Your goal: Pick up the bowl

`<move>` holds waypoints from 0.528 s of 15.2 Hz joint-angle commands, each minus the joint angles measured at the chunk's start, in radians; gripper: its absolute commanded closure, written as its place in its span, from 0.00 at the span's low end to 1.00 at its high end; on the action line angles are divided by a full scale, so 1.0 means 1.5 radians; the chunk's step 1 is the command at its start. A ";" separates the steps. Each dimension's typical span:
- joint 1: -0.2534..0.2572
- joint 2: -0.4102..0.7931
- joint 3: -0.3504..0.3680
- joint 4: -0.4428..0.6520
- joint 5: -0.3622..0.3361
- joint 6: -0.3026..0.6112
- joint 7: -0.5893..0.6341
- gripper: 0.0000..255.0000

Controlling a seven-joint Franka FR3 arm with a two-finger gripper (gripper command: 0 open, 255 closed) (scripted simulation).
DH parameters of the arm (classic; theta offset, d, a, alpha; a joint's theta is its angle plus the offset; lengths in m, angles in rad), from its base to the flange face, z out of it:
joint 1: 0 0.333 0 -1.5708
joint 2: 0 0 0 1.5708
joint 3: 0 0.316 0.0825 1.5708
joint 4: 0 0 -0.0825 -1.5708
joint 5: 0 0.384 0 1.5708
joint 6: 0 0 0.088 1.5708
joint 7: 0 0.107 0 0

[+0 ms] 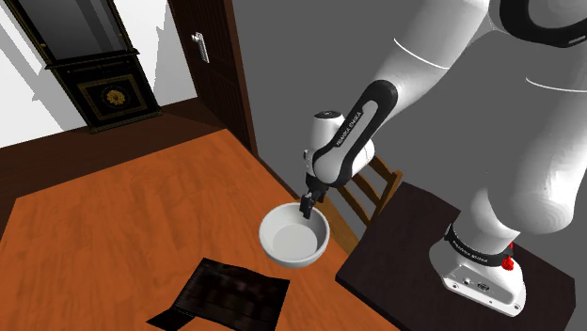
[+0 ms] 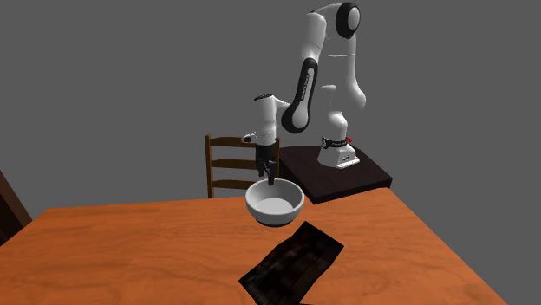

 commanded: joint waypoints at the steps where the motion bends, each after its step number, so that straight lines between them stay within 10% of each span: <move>1: -0.002 0.022 0.003 0.001 0.010 0.020 -0.011 0.00; 4: -0.004 0.039 0.007 0.004 0.018 0.036 -0.018 0.00; 5: -0.004 0.039 0.007 0.003 0.018 0.036 -0.019 1.00; 8: -0.004 0.038 0.007 0.002 0.019 0.036 -0.019 1.00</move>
